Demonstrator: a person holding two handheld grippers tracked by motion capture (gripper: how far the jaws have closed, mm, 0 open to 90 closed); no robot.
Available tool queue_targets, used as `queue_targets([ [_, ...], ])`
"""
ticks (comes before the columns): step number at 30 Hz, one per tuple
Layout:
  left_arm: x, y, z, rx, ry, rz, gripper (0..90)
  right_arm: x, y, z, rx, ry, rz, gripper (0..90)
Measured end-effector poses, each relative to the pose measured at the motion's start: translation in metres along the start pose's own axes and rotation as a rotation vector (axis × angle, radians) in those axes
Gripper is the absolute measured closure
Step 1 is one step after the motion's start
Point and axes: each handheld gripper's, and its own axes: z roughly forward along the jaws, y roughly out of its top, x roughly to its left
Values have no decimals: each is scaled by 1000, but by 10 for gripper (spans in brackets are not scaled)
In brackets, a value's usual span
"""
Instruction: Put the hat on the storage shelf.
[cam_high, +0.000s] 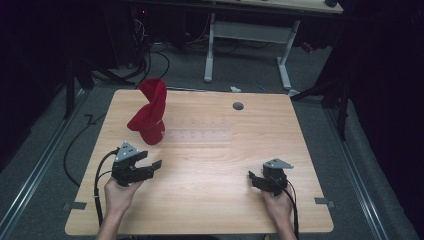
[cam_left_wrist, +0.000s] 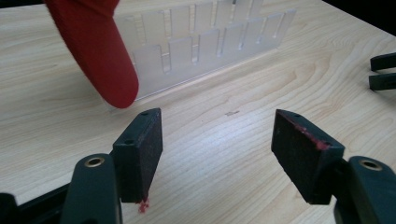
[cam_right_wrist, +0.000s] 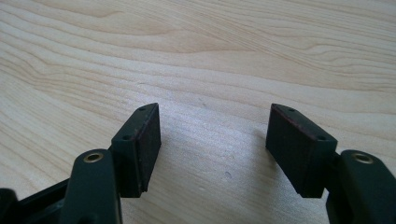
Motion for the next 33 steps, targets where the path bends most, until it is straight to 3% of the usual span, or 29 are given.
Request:
queue_targets([
  [33, -13, -34, 10, 64, -42, -5, 361, 0, 0, 0, 0, 0, 2, 358],
])
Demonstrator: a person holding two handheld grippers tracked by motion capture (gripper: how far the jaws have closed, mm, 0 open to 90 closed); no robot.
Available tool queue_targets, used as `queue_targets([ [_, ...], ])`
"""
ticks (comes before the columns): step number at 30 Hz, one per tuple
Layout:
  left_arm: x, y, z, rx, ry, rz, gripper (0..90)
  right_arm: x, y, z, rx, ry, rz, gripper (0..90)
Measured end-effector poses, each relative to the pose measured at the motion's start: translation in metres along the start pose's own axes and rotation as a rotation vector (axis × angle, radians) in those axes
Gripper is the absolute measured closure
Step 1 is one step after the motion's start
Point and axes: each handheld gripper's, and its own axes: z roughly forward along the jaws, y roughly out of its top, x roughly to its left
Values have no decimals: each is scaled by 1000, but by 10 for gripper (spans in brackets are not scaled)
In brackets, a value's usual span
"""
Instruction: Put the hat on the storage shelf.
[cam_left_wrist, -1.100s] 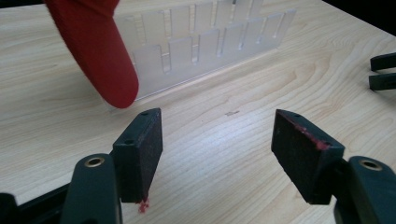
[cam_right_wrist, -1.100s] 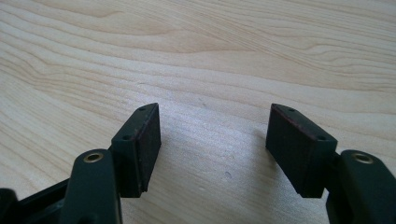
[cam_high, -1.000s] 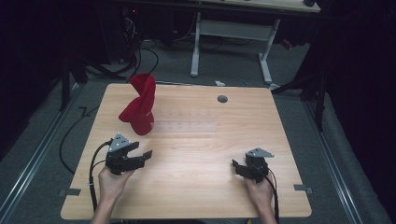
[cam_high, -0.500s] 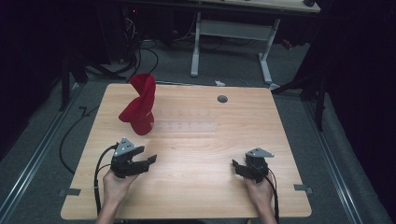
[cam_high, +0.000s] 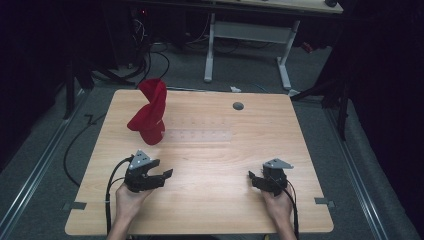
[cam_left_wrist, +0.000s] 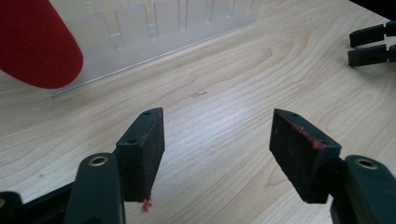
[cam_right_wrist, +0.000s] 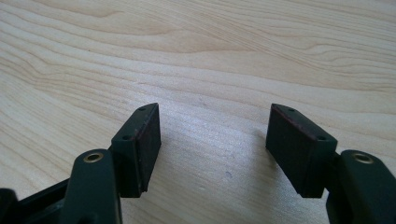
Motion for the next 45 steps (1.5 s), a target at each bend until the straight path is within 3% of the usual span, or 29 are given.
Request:
queue_targets([
  [19, 6, -12, 15, 27, 18, -19, 372, 0, 0, 0, 0, 2, -1, 356],
  [34, 16, -19, 30, 25, 82, 8, 379, 0, 0, 0, 0, 1, -1, 356],
  [45, 21, -24, 36, 25, 113, 49, 368, 0, 0, 0, 0, 1, -1, 356],
])
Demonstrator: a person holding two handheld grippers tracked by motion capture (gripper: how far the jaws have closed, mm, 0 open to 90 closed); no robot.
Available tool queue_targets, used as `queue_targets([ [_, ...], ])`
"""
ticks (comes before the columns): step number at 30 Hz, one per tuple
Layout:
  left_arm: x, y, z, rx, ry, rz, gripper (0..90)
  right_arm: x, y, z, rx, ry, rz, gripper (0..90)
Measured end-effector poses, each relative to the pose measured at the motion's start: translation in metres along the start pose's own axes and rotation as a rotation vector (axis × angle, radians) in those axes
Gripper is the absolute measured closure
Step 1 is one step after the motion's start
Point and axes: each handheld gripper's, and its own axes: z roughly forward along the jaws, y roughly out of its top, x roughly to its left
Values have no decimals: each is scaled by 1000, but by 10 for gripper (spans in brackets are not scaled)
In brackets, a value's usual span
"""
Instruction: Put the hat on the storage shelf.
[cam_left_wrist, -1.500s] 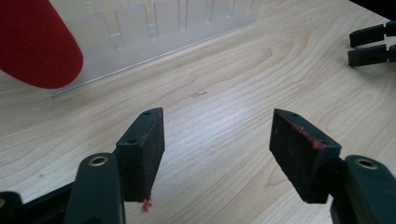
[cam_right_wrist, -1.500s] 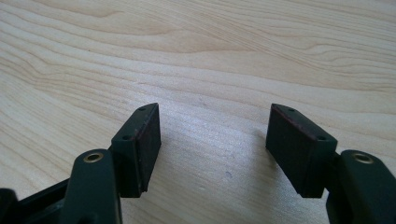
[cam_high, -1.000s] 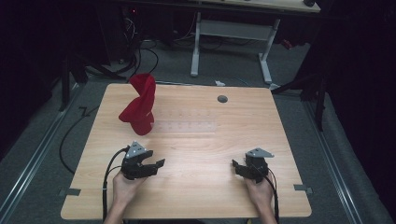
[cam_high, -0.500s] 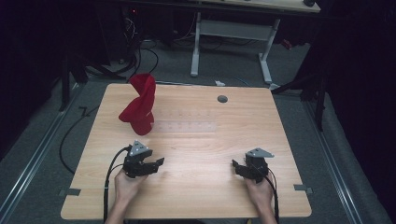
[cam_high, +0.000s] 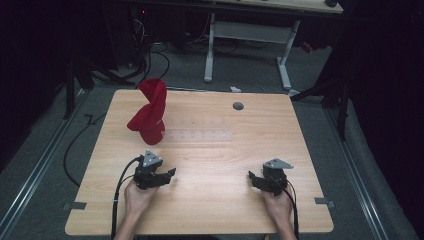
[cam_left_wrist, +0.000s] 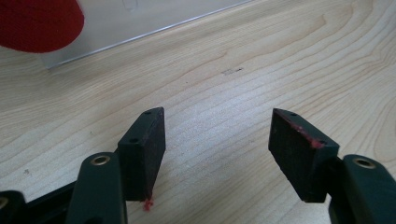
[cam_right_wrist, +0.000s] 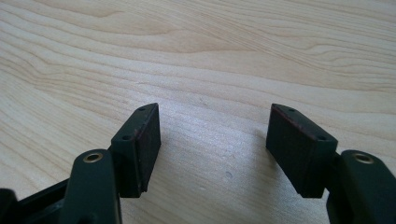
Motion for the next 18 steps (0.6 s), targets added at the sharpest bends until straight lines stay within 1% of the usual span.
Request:
queue_targets([
  [4, 0, -1, 2, -8, 2, 1, 366, 0, 0, 0, 0, 0, 0, 356],
  [8, 0, -2, 4, -5, 8, 6, 361, 0, 0, 0, 0, 0, 0, 356],
  [11, 0, -2, 5, -8, 4, -4, 359, 0, 0, 0, 0, 0, 1, 356],
  [13, 0, -3, 5, -12, 6, 7, 359, 0, 0, 0, 0, 0, 0, 356],
  [15, -1, -4, 7, -10, 9, 4, 358, 0, 0, 0, 0, 0, 0, 356],
  [18, -1, -6, 9, -9, 9, 10, 350, 0, 0, 0, 0, 0, 0, 356],
])
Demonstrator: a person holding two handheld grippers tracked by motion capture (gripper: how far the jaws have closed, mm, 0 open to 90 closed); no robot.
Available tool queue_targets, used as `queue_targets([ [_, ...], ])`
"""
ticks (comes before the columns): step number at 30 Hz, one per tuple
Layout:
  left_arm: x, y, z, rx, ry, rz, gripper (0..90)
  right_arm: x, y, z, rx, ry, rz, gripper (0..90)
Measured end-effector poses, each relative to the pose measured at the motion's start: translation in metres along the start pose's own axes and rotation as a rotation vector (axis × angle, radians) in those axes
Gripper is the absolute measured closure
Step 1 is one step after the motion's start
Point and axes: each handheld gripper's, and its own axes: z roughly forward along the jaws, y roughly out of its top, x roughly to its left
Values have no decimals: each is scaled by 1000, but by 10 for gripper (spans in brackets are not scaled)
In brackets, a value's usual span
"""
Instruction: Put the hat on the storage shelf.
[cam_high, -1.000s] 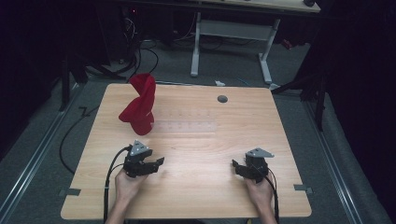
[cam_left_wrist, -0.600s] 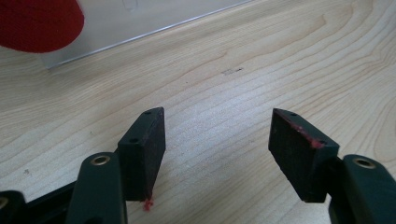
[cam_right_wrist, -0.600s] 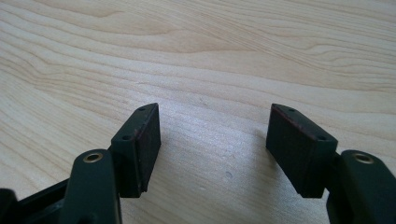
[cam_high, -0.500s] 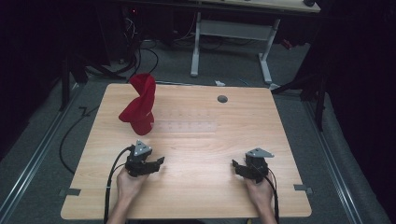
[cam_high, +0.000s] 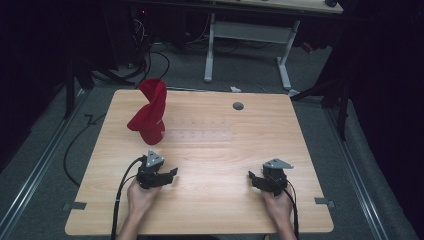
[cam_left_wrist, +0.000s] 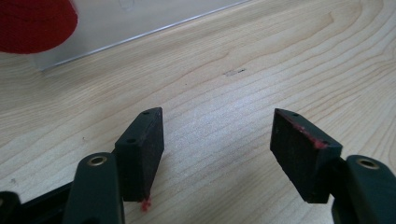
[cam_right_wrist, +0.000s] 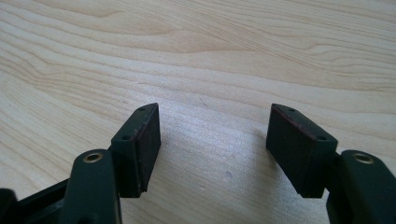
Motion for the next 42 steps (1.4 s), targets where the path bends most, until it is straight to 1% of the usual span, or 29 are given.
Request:
queue_targets([
  [6, 0, -5, 3, 21, 16, 24, 336, 0, 0, 0, 0, 0, 0, 356],
  [11, 0, -7, 5, 29, 25, 38, 329, 0, 0, 0, 0, 0, 0, 356],
  [20, 0, -9, 7, 31, 33, 37, 304, 0, 0, 0, 0, 0, -1, 356],
  [22, 0, -10, 8, 30, 37, 52, 300, 0, 0, 0, 0, 0, -1, 356],
  [24, 0, -10, 8, 29, 42, 59, 300, 0, 0, 0, 0, 0, -1, 356],
  [27, 0, -10, 8, 30, 47, 57, 282, 0, 0, 0, 0, 0, 0, 356],
  [31, 0, -11, 8, 34, 43, 56, 269, 0, 0, 0, 0, 0, 0, 356],
  [42, 0, -11, 8, 37, 40, 56, 261, 0, 0, 0, 0, 1, 0, 354],
])
